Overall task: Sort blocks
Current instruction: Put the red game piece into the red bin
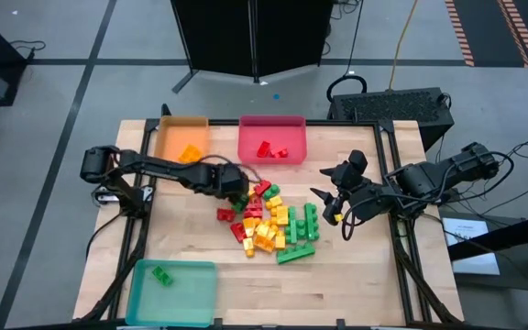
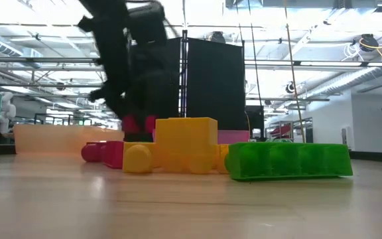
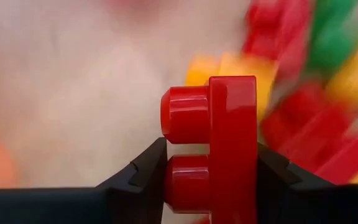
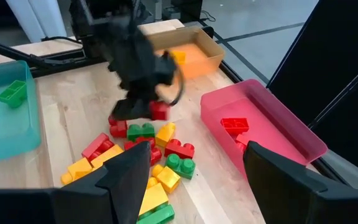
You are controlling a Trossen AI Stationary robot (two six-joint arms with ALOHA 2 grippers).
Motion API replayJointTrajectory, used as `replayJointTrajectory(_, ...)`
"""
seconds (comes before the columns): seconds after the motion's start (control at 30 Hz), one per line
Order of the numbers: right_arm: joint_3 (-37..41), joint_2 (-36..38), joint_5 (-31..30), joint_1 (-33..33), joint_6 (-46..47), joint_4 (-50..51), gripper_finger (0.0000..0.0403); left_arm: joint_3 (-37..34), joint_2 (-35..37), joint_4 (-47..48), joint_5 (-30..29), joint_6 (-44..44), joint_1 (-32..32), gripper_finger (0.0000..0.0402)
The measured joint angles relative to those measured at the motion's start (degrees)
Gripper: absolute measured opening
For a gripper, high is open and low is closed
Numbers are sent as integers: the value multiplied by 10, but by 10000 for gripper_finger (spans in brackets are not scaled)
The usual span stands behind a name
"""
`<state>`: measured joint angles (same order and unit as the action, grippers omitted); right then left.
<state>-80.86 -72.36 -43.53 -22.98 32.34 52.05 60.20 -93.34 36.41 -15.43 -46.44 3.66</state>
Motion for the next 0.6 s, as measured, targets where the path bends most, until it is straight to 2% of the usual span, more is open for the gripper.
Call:
replayJointTrajectory(0.13, 0, 0, 0, 0, 0, 0, 249, 52, 0, -14, -78, 65, 33, 160)
replayJointTrajectory(0.23, 0, 0, 0, 0, 0, 1, 249, 66, 0, -89, -104, 126, 73, 160)
replayJointTrajectory(0.43, 0, 0, 0, 0, -2, 1, 249, 66, -22, -195, -99, 184, 163, 160)
replayJointTrajectory(0.6, 0, 0, 0, 0, -12, 1, 249, 65, -52, -241, -57, 188, 212, 160)
